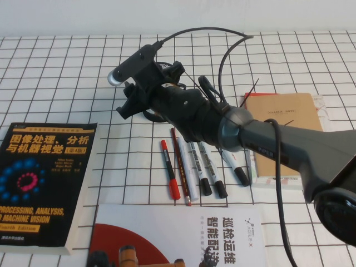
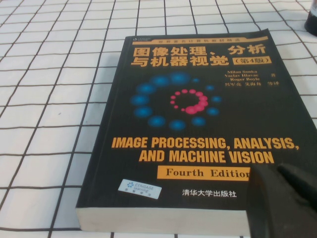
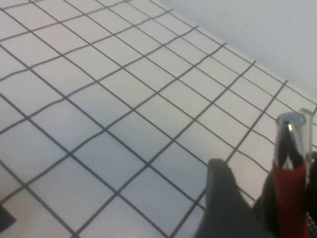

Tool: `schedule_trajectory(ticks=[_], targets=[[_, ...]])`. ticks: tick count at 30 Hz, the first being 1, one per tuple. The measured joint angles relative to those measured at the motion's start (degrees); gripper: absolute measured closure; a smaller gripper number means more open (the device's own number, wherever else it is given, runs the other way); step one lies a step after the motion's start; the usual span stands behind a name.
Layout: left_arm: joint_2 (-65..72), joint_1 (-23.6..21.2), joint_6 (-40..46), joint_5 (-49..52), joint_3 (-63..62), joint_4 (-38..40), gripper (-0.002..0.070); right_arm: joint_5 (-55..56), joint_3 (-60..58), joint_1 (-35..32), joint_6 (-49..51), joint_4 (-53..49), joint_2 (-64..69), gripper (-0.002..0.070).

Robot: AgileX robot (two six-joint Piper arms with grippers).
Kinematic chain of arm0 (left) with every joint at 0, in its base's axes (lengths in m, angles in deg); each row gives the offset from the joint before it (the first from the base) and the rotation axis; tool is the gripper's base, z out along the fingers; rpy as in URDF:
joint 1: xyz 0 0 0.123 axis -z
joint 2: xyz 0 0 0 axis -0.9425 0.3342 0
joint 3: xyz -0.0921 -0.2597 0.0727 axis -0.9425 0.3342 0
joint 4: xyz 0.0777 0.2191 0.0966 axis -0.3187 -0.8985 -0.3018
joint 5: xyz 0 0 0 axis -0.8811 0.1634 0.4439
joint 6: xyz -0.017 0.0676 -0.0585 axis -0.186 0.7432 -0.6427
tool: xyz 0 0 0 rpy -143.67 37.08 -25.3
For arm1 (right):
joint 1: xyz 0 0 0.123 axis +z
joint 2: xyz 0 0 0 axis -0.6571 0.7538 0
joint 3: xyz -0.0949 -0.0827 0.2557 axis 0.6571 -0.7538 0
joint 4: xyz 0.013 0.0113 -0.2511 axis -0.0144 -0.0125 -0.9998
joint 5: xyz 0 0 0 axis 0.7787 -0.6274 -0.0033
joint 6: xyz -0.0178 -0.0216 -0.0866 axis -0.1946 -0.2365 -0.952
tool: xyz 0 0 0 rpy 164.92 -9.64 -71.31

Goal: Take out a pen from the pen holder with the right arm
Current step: 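Take a marker out of the pen holder and lay it on the table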

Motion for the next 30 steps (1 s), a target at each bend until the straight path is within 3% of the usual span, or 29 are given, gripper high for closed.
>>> schedule_trajectory(ticks=[12,30], targets=[[0.0,0.0,0.0,0.0,0.0,0.0,0.0679,-0.1,1.2,0.0,0.0,0.1,0.0,0.0364],[0.0,0.0,0.0,0.0,0.0,0.0,0.0679,0.6,3.0,0.0,-0.1,0.3,1.4,0.0443]])
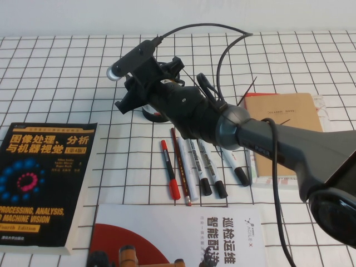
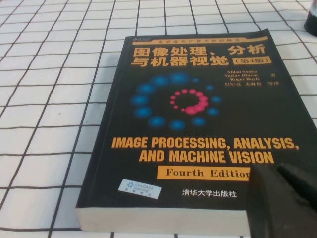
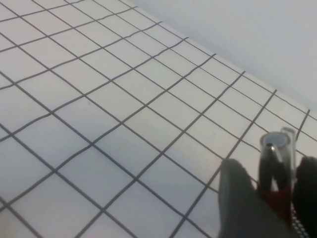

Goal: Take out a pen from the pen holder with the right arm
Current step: 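Take a marker out of the pen holder and lay it on the table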

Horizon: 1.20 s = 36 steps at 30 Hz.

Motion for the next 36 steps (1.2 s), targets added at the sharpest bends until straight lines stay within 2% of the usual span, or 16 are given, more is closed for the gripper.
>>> schedule_trajectory(ticks=[13,36], targets=[[0.0,0.0,0.0,0.0,0.0,0.0,0.0679,1.1,0.0,-0.2,-0.5,-0.1,0.0,0.0592],[0.0,0.0,0.0,0.0,0.0,0.0,0.0679,1.5,0.0,-0.3,-1.4,-0.1,-2.6,0.0596]])
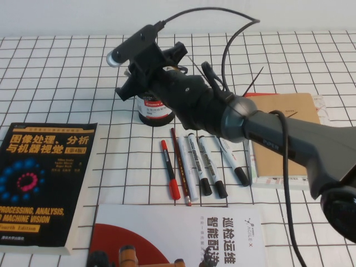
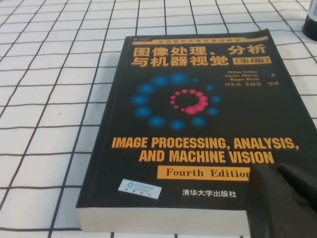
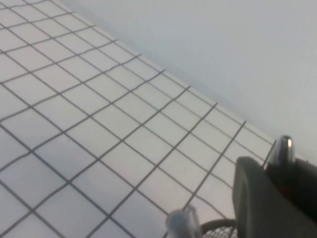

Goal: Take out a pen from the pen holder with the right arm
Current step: 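Take a marker out of the pen holder and lay it on the table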

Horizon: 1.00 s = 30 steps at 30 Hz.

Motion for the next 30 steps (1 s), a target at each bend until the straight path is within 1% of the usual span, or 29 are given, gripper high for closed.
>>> schedule_trajectory(ticks=[4,9,13,16,19,22,30], targets=[[0.0,0.0,0.0,0.0,0.0,0.0,0.0679,0.2,0.0,0.0,-0.5,0.4,-2.2,0.0596],[0.0,0.0,0.0,0.0,0.0,0.0,0.0679,0.9,0.0,0.0,-6.0,4.1,-5.4,0.0596],[0.0,0.0,0.0,0.0,0.0,0.0,0.0679,-0.8,0.0,-0.1,-5.0,2.9,-8.0,0.0596],[0.0,0.0,0.0,0.0,0.0,0.0,0.0679,-6.1,0.0,-1.0,2.0,-1.2,-10.3,0.0596],[0.0,0.0,0.0,0.0,0.0,0.0,0.0679,-13.3,0.0,-2.6,12.3,-7.1,-12.8,0.0596],[0.0,0.0,0.0,0.0,0.0,0.0,0.0679,-21.3,0.0,-4.1,24.7,-14.3,-15.5,0.0598],[0.0,0.0,0.0,0.0,0.0,0.0,0.0679,-46.8,0.0,-4.8,55.8,-38.8,-21.2,0.0598]])
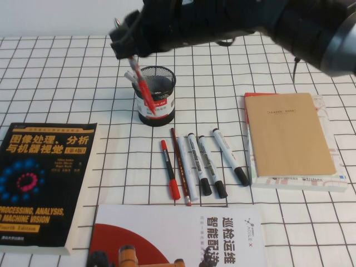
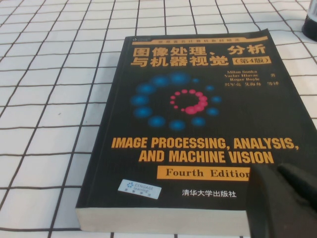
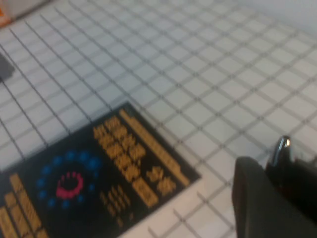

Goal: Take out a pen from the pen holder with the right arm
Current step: 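Take a marker out of the pen holder and lay it on the table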

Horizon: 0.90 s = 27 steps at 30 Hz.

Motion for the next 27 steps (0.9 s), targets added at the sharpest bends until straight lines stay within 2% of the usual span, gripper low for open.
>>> schedule_trajectory(ticks=[5,10,14,18,27], targets=[[0.0,0.0,0.0,0.0,0.0,0.0,0.0679,-14.5,0.0,0.0,18.4,-14.6,-1.6,0.0598],[0.0,0.0,0.0,0.0,0.0,0.0,0.0679,-23.3,0.0,0.0,29.9,-22.7,-1.7,0.0598],[0.0,0.0,0.0,0.0,0.0,0.0,0.0679,-26.3,-0.9,0.0,37.0,-28.5,-1.7,0.0598],[0.0,0.0,0.0,0.0,0.0,0.0,0.0679,-26.6,-3.9,-0.5,41.4,-30.7,-1.7,0.0598],[0.0,0.0,0.0,0.0,0.0,0.0,0.0679,-23.2,-9.6,-4.7,42.6,-29.4,0.9,0.0598]])
